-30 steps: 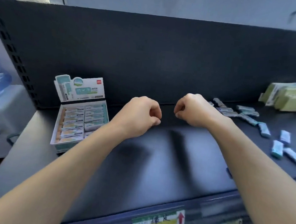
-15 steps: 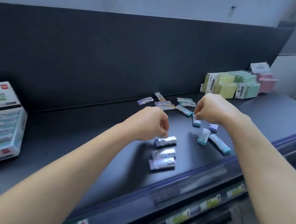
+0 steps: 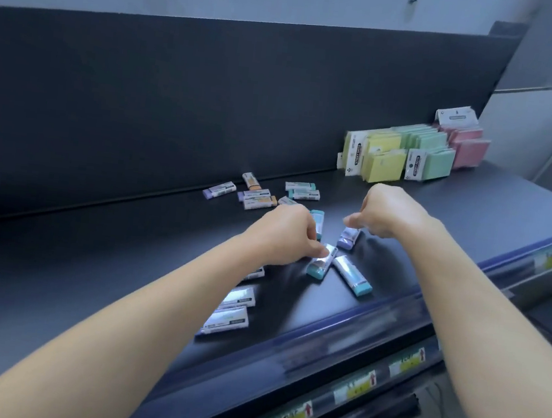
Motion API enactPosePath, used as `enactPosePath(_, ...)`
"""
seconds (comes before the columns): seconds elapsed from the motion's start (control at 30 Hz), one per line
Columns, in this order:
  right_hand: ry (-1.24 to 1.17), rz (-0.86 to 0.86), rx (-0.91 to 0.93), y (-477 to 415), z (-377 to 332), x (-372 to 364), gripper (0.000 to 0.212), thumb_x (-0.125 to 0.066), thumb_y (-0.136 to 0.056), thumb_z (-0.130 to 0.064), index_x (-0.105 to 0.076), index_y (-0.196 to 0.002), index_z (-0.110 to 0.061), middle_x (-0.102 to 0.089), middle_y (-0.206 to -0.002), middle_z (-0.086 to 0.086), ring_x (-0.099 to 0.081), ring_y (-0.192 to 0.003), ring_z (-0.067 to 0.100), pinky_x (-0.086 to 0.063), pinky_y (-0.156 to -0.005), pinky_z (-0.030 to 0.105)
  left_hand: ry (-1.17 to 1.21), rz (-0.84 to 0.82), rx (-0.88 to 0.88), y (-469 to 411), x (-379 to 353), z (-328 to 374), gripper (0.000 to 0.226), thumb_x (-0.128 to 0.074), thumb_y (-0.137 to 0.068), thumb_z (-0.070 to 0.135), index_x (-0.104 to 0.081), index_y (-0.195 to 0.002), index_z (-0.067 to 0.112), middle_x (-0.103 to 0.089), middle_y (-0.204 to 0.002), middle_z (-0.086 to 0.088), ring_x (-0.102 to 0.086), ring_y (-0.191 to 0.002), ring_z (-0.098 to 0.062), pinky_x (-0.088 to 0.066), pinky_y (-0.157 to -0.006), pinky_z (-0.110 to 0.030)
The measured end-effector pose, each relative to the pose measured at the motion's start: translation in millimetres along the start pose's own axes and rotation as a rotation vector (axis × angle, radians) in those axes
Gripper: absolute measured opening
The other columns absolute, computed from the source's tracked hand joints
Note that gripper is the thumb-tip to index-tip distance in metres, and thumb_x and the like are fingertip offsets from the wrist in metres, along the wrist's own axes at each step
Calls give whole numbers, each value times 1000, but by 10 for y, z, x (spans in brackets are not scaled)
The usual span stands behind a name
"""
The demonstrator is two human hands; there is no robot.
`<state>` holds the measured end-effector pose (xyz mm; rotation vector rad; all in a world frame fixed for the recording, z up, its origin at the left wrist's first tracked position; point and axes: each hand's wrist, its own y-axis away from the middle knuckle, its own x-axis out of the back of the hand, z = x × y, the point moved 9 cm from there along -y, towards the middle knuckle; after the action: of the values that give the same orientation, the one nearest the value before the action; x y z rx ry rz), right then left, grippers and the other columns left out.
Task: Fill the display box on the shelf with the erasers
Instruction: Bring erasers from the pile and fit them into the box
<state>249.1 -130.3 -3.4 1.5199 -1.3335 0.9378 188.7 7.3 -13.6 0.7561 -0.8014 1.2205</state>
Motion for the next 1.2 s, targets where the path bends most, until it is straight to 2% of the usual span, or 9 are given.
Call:
enactPosePath(0.17,-58,45,105,-91,-175,-16,37,-68,-84,-38,-64,-96,-2,-65,-94,13,-62,-89,32,-48,-71,34,21,-58,82,-80,-122,-3,38,-78,-70,36,-69,-79,0,-54,-68,-6,-44,-63,-20,-32,-59,-30)
enactPosePath(0.3,-70,-3,156,-166,-374,-109,38,-69,-83,-41,-61,-78,-4,-62,-79,11,-58,-71,28,-42,-59,29,-9,-61,109,-43,-40,-94,21,-76,-71,24,-71,-79,5,-61,-70,-5,-52,-64,-20,-39,-59,-27)
enactPosePath(0.4,-4,-33,137,-166,-479,-186,50,-70,-80,-47,-44,-60,-9,-51,-64,6,-47,-55,22,-31,-46,27,-28,-23,145,52,71,-267,15,-73,-71,22,-71,-80,10,-70,-79,-8,-56,-66,-20,-44,-60,-27)
enactPosePath(0.5,58,-52,122,-159,-585,-276,45,-73,-77,-45,-45,-65,-11,-55,-71,5,-53,-64,24,-37,-50,26,-37,2,175,166,194,-440,10,-71,-72,22,-68,-77,14,-72,-84,-8,-58,-68,-19,-46,-61,-27)
enactPosePath(0.63,129,-55,96,-151,-715,-325,21,-68,-75,-22,-52,-74,-9,-57,-80,7,-57,-77,29,-43,-63,26,-22,58,181,293,340,-597,14,-70,-72,19,-64,-82,12,-63,-80,-2,-52,-67,-15,-42,-60,-26)
enactPosePath(0.8,131,-80,111,-41,-933,-268,26,-68,-74,-19,-49,-59,-8,-50,-58,6,-48,-54,24,-32,-46,21,167,172,128,446,589,-765,25,-68,-78,13,-60,-101,17,-52,-67,6,-45,-56,-8,-35,-50,-17)
enactPosePath(0.9,41,-82,191,112,-1282,-231,25,-72,-72,-24,-59,-60,-6,-53,-54,6,-45,-45,22,-35,-47,20,294,231,107,644,798,-940,23,-66,-79,8,-64,-99,21,-46,-58,3,-41,-50,-10,-35,-52,-19)
enactPosePath(1.07,-178,-195,360,441,-2128,-434,32,-74,-74,-28,-71,-90,0,-64,-67,9,-56,-60,22,-45,-61,25,471,280,154,1170,1166,-1431,22,-64,-84,3,-68,-101,15,-51,-55,2,-50,-58,-18,-50,-60,-27)
enactPosePath(1.2,-274,-306,513,809,-2964,-715,17,-71,-82,-24,-68,-83,-8,-66,-73,7,-61,-60,18,-55,-62,26,536,322,205,1706,1478,-1907,18,-63,-84,-3,-70,-97,7,-60,-77,-11,-56,-60,-15,-55,-59,-16)
